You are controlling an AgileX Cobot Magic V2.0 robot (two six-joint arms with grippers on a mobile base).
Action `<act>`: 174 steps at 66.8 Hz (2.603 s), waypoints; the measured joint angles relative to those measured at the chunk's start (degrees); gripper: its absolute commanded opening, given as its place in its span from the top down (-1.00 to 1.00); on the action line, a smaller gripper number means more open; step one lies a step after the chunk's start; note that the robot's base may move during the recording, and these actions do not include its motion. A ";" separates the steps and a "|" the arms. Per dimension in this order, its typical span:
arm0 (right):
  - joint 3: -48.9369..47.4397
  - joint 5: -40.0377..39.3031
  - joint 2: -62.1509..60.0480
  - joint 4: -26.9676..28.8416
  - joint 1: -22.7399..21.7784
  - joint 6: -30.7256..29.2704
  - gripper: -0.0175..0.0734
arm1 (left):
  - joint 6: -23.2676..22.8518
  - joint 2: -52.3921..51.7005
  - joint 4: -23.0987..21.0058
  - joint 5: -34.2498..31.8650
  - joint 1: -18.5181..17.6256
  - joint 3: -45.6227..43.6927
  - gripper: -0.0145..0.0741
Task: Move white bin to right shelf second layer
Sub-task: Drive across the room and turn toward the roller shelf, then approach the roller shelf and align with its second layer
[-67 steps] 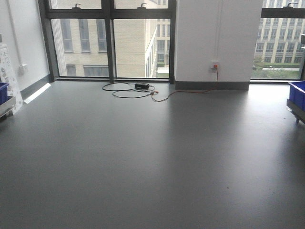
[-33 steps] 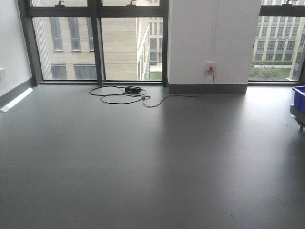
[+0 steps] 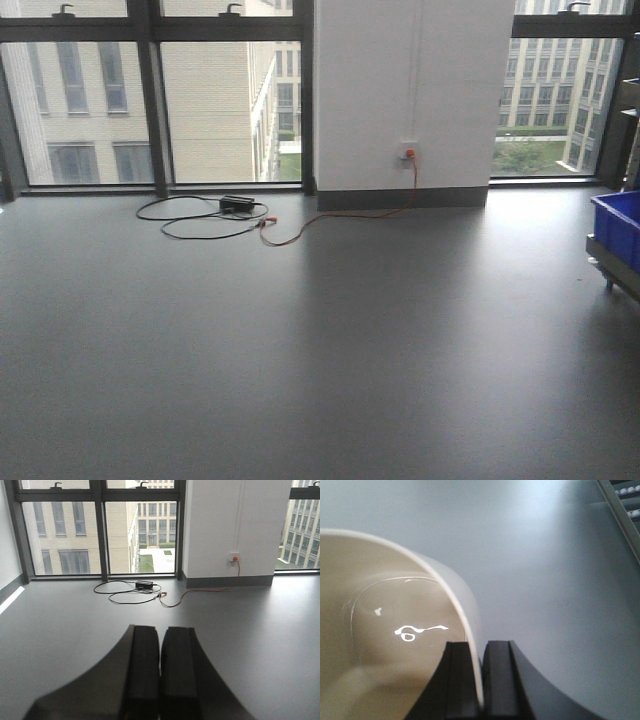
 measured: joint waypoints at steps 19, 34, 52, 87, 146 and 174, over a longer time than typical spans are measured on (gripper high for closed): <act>0.00 0.00 0.00 0.00 0.00 0.00 0.51 | 0.00 0.00 0.00 0.00 0.00 0.00 0.48; 0.00 0.00 0.00 0.00 0.00 0.00 0.51 | 0.00 0.00 0.00 0.00 0.00 0.00 0.48; 0.00 0.00 0.00 0.00 0.00 0.00 0.51 | 0.00 0.00 0.00 0.00 0.00 0.00 0.48; 0.00 0.00 0.00 0.00 0.00 0.00 0.51 | 0.00 0.00 0.00 0.00 0.00 0.00 0.48; 0.00 0.00 0.00 0.00 0.00 0.00 0.51 | 0.00 0.00 0.00 0.00 0.00 0.00 0.48; 0.00 0.00 0.00 0.00 0.00 0.00 0.51 | 0.00 0.00 0.00 0.00 0.00 0.00 0.48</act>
